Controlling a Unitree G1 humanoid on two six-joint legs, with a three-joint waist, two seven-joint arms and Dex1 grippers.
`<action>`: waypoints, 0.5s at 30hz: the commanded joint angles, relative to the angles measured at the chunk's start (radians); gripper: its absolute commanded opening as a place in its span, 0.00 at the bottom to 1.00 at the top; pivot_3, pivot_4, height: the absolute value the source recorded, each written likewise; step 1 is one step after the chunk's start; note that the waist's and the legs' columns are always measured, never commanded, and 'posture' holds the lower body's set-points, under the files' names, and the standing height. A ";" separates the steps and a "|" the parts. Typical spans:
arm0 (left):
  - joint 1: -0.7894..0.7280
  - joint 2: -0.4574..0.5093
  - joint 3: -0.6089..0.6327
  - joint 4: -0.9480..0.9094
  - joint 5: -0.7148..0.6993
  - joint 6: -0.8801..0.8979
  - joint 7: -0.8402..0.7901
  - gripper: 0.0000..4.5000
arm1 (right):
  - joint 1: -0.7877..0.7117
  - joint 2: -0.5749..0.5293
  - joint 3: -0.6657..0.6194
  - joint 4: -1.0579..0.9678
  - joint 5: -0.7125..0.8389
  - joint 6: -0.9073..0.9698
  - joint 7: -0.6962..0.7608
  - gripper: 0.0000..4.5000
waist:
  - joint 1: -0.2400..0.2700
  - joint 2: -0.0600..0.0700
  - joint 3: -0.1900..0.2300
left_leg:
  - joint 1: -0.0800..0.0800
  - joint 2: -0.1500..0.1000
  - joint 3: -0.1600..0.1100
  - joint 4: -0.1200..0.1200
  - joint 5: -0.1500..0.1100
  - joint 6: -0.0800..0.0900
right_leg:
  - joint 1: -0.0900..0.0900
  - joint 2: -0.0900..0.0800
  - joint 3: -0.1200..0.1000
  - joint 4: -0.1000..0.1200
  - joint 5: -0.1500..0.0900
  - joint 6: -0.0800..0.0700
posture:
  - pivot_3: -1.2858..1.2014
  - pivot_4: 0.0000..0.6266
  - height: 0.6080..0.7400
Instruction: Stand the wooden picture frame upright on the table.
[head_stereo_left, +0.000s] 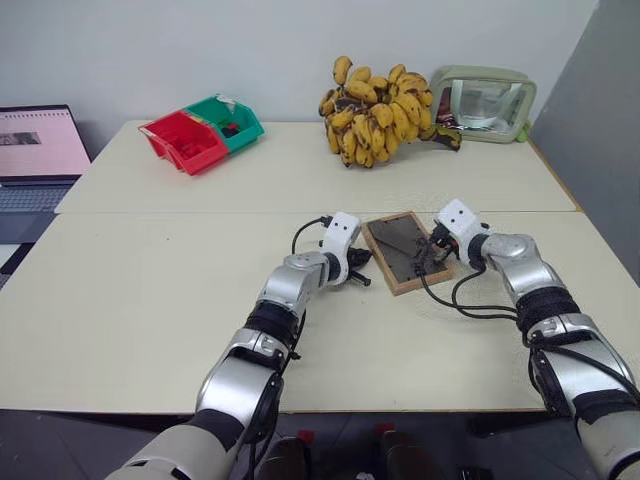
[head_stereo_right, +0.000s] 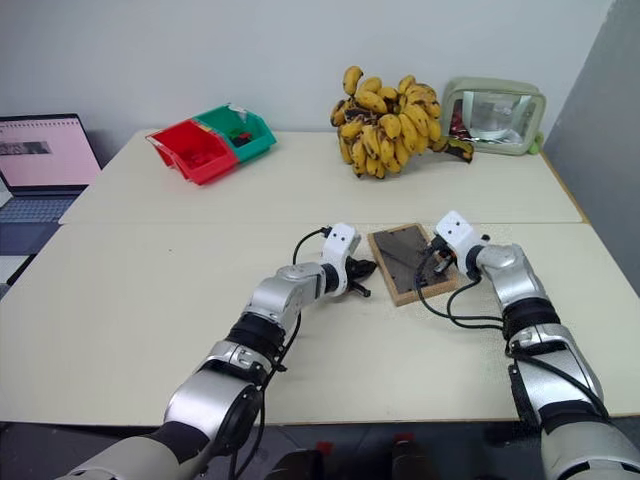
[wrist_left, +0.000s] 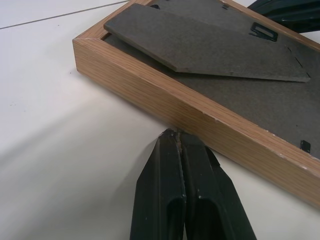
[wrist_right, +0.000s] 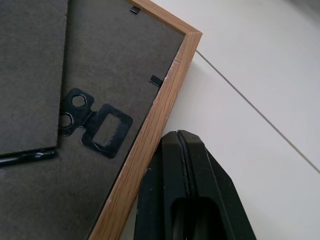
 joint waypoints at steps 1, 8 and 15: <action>0.034 0.028 -0.009 -0.097 -0.002 0.066 -0.036 0.01 | 0.059 0.059 0.030 -0.193 0.059 0.087 0.111 0.00 | -0.006 0.000 0.000 | 0.000 0.000 0.000 0.000 0.000 0.000 | 0.000 0.000 0.000 0.000 0.000 0.000 | 0.52 0.24 1.00; 0.216 0.187 -0.027 -0.454 -0.023 0.301 -0.091 0.01 | 0.177 0.139 0.044 -0.502 0.115 0.305 0.131 0.00 | -0.039 0.000 -0.002 | 0.004 0.002 0.001 -0.001 0.000 0.000 | -0.002 0.002 0.002 0.008 0.000 -0.001 | 0.52 0.24 1.00; 0.383 0.379 0.002 -0.747 -0.072 0.454 -0.160 0.01 | 0.222 0.229 0.114 -0.656 0.114 0.413 0.136 0.00 | -0.040 0.001 -0.002 | 0.005 0.003 -0.001 0.000 0.000 0.000 | -0.004 0.006 0.002 0.014 -0.001 -0.002 | 0.52 0.24 1.00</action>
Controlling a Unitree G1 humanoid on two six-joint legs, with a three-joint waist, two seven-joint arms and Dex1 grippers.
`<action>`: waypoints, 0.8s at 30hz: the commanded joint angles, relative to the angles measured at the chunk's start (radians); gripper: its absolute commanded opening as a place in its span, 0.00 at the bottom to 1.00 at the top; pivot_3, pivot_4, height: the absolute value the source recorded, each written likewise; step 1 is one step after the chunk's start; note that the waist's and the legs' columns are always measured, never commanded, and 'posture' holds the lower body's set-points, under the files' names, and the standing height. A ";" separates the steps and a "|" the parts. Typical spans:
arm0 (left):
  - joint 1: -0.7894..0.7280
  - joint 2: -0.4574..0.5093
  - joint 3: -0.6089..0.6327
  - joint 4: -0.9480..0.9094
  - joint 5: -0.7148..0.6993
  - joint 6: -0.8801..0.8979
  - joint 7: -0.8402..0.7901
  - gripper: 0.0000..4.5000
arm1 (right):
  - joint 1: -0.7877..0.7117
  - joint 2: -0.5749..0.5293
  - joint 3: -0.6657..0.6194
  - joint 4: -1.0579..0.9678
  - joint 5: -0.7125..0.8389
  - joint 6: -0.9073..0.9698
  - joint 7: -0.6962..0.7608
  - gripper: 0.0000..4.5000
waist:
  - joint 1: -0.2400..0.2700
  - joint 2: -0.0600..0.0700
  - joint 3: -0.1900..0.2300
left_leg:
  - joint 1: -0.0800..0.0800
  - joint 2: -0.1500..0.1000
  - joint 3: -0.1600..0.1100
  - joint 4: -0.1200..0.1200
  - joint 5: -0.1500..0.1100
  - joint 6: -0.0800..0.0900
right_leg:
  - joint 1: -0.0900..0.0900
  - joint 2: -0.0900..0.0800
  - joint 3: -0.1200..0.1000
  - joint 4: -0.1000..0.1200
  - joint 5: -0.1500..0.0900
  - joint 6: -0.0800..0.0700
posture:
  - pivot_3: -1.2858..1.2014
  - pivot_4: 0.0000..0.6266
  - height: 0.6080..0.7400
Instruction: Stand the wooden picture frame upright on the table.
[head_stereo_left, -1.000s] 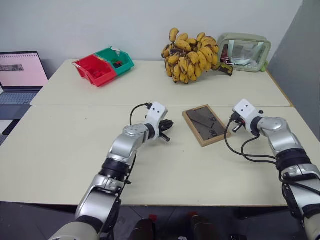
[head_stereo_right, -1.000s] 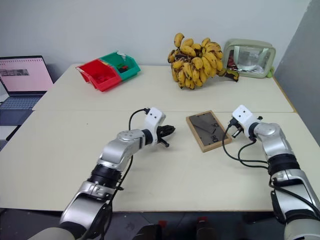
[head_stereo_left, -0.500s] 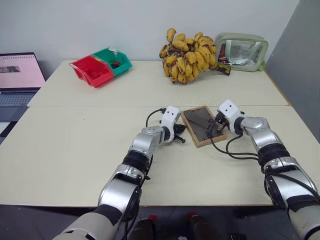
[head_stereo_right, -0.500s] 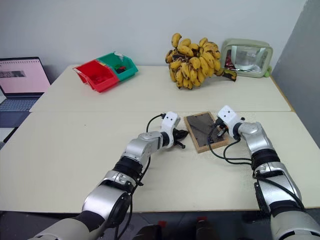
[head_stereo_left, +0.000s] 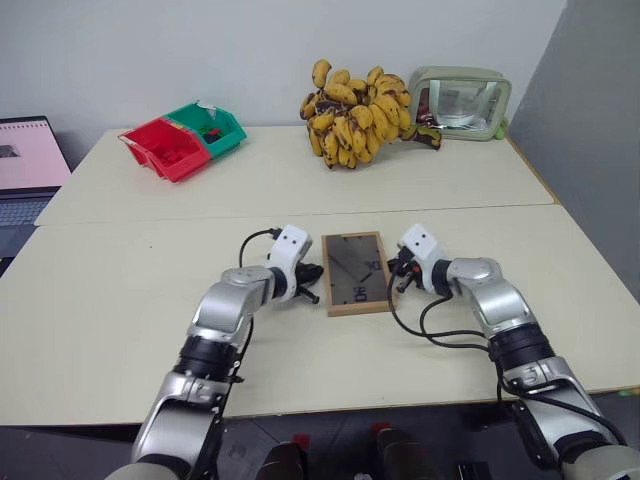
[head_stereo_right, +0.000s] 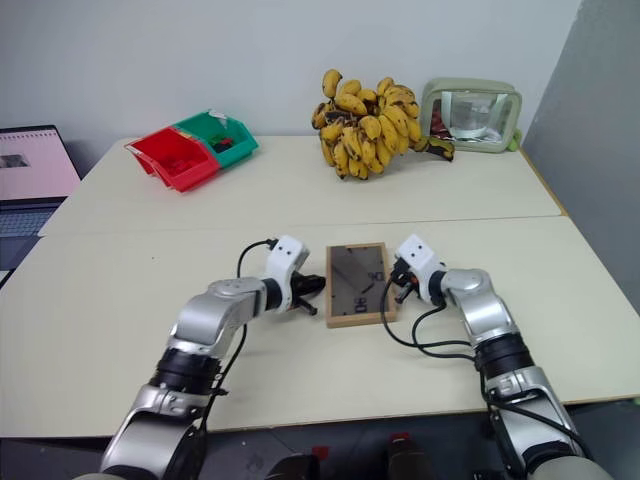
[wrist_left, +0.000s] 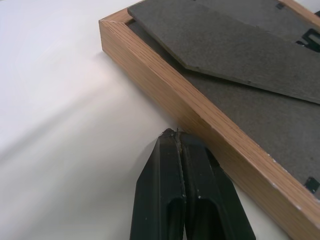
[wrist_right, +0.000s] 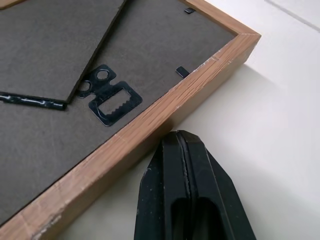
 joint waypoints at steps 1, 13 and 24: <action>0.076 0.080 -0.003 -0.140 -0.057 0.091 -0.066 0.01 | -0.011 0.076 0.080 -0.112 0.038 0.022 0.036 0.00 | 0.000 0.000 0.000 | 0.000 0.000 0.000 0.000 0.000 0.000 | 0.000 0.001 0.000 0.000 0.000 0.000 | 0.52 0.24 1.00; 0.209 0.228 0.123 -0.229 -0.125 0.155 -0.062 0.01 | 0.014 0.113 0.209 -0.233 0.043 0.091 0.101 0.00 | 0.015 0.000 0.000 | -0.001 0.000 -0.002 0.000 0.000 0.000 | -0.001 0.001 -0.001 0.000 0.000 0.000 | 0.52 0.24 1.00; 0.161 0.231 0.094 -0.207 -0.144 0.159 -0.061 0.01 | 0.000 -0.001 0.191 -0.170 0.006 0.051 0.072 0.00 | 0.039 0.000 0.000 | -0.003 -0.001 -0.003 0.000 0.000 0.000 | -0.001 -0.003 -0.003 -0.001 0.000 0.000 | 0.52 0.24 1.00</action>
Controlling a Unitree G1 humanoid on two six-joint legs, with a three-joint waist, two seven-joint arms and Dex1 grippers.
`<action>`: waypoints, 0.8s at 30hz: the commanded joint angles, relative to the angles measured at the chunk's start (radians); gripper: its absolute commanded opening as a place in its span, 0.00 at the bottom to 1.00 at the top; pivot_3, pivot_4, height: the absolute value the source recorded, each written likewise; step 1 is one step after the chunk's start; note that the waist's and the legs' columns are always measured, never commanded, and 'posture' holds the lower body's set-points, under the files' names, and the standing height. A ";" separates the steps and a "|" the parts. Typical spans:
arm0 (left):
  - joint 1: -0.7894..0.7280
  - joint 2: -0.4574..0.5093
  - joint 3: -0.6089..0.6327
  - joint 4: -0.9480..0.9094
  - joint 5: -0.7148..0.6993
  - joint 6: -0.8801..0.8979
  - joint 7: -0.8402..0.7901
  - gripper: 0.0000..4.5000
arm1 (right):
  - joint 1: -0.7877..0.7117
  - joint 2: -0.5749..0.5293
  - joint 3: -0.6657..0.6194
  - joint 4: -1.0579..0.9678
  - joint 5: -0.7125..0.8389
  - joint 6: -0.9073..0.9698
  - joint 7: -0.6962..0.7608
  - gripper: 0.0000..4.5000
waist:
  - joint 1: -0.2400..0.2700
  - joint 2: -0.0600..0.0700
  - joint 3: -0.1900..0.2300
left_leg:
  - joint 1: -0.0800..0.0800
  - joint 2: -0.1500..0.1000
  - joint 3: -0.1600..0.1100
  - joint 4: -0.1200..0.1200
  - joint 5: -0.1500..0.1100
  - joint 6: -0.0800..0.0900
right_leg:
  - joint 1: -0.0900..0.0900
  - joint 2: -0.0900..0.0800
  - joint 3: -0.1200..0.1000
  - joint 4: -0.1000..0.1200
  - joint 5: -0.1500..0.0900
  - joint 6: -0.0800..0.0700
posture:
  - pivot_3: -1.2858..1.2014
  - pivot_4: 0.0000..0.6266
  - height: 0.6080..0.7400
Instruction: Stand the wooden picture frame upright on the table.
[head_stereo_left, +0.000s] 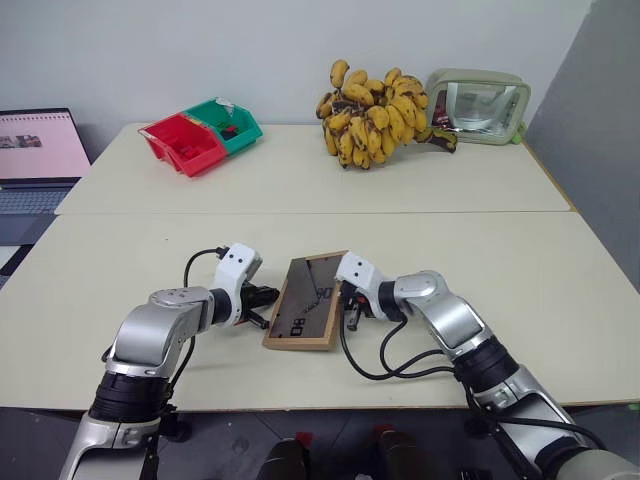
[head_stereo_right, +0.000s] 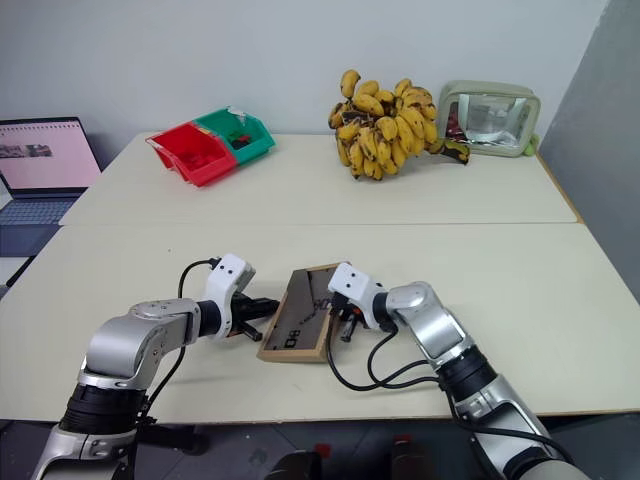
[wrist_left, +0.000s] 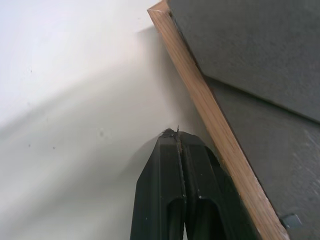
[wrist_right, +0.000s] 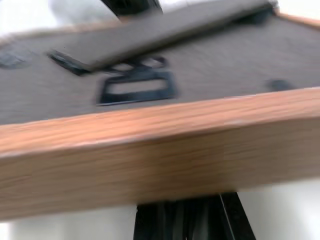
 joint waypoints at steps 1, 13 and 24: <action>0.017 0.029 -0.007 -0.030 -0.013 0.011 -0.007 0.01 | -0.016 -0.052 -0.039 -0.001 -0.009 -0.030 -0.011 0.00 | 0.001 0.000 0.000 | 0.000 0.000 0.000 0.000 0.000 0.000 | 0.000 0.000 0.000 0.000 0.000 0.000 | 0.52 0.24 1.00; 0.093 0.074 0.012 -0.116 -0.062 0.058 0.000 0.01 | -0.018 -0.114 -0.079 -0.026 0.045 -0.015 0.024 0.00 | 0.002 0.000 0.000 | 0.000 0.000 0.000 0.000 0.000 0.000 | 0.000 0.000 0.000 0.000 0.000 0.000 | 0.52 0.24 1.00; 0.047 -0.069 0.006 -0.094 -0.061 0.067 0.116 0.01 | 0.009 -0.051 -0.113 -0.096 0.079 0.069 -0.074 0.00 | 0.009 0.000 0.000 | 0.000 0.000 0.000 0.000 0.000 0.000 | 0.001 -0.001 -0.001 -0.001 0.000 0.000 | 0.52 0.24 1.00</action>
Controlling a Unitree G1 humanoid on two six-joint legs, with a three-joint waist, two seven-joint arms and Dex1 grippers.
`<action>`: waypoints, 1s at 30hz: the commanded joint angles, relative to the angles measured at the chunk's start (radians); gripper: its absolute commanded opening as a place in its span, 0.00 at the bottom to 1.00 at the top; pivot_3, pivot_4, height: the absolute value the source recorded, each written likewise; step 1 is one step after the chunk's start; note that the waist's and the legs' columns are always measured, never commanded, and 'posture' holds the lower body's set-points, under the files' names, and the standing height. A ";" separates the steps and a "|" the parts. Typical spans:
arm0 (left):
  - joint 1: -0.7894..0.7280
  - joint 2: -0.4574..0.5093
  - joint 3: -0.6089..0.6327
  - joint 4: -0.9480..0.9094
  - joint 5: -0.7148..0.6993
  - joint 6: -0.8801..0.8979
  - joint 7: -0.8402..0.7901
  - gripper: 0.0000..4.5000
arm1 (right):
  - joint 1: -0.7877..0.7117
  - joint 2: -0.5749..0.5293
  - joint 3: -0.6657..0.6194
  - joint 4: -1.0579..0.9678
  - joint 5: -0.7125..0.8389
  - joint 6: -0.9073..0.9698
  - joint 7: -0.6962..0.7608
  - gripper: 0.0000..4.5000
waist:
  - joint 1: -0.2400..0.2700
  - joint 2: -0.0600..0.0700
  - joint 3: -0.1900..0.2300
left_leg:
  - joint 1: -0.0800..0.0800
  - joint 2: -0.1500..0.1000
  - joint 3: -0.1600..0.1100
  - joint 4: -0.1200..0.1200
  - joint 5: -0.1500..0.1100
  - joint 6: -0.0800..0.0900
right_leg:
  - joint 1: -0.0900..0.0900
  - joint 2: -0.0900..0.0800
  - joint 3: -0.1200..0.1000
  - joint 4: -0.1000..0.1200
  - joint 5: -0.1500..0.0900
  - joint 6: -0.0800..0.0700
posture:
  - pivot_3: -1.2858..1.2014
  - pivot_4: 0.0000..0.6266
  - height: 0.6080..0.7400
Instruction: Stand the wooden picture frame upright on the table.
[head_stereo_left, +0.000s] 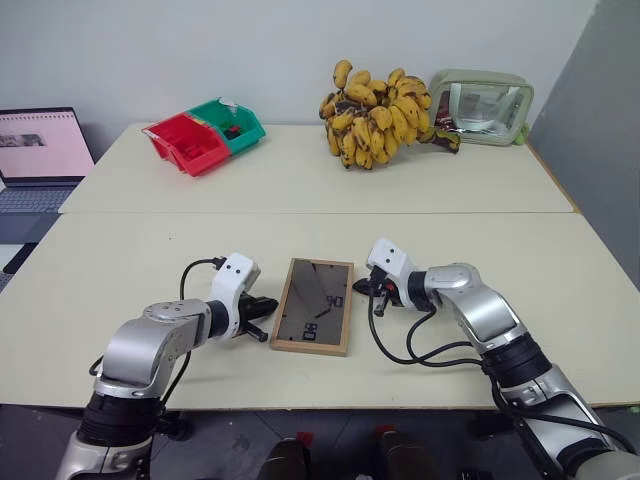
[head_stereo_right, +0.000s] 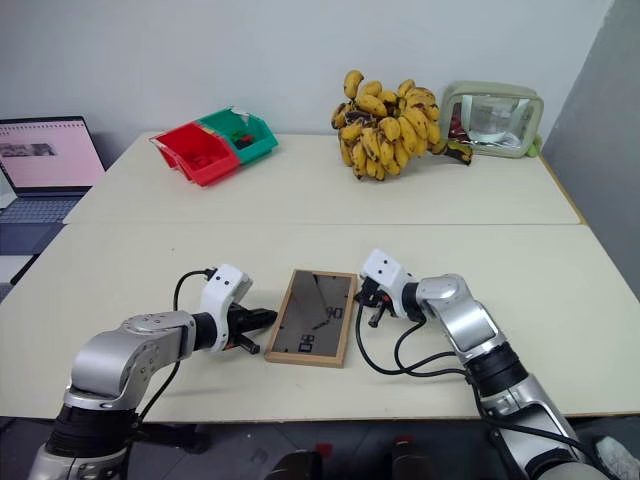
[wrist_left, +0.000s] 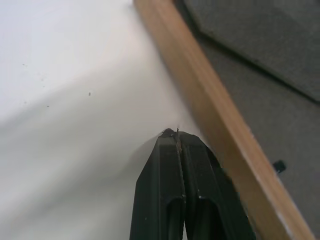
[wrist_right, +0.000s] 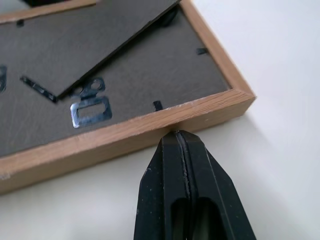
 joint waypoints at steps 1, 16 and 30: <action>-0.042 -0.055 -0.022 0.046 0.000 -0.018 0.039 0.01 | -0.010 0.031 -0.023 -0.015 0.012 -0.003 -0.045 0.00 | 0.004 0.000 0.000 | 0.000 0.000 0.000 0.000 0.000 0.000 | 0.000 0.000 0.000 0.000 0.000 0.000 | 0.52 0.24 1.00; -0.037 0.016 -0.037 0.099 0.023 -0.101 -0.009 0.01 | -0.006 -0.022 -0.040 0.042 -0.016 -0.067 -0.070 0.00 | 0.011 0.000 0.000 | 0.000 -0.001 0.000 0.000 0.000 0.000 | 0.001 -0.001 -0.001 0.000 0.000 0.000 | 0.52 0.24 1.00; -0.106 0.217 0.302 0.254 -0.497 0.397 -0.368 0.57 | 0.062 -0.138 -0.040 -0.034 -0.002 -0.118 0.001 0.00 | -0.005 -0.001 0.001 | -0.001 0.000 -0.001 -0.002 0.000 0.000 | -0.001 0.002 -0.002 -0.002 -0.003 0.001 | 0.52 0.24 1.00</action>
